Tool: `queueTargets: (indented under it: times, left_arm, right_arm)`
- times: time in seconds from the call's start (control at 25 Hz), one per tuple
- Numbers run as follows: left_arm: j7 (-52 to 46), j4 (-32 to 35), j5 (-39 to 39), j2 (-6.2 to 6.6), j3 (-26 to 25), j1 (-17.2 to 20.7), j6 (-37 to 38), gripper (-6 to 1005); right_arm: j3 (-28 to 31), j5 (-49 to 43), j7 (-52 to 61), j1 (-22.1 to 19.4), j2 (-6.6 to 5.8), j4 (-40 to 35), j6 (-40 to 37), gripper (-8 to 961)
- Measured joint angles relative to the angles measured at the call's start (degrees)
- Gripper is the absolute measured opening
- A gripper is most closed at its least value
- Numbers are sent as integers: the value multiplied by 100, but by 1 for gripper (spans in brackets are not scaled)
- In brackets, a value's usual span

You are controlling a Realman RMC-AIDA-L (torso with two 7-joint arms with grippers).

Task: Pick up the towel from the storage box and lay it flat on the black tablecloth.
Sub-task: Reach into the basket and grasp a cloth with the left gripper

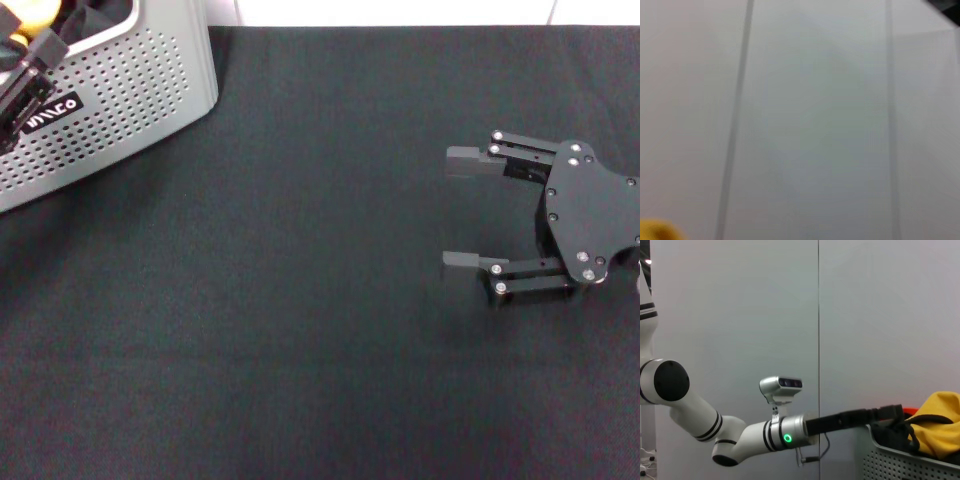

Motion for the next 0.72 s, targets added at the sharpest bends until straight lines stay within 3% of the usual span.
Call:
queueTargets:
  times: [0.24, 0.72]
  left_arm:
    - [293, -351, -274, -10, -44, -60, -755, 633]
    - [542, -602, -497, -18, -53, -35, -1140, 627]
  right_arm:
    - [-1, 3, -26, -4, 5, 12, 3, 870]
    - [-1, 14, -37, 10, 5, 71, 3, 870]
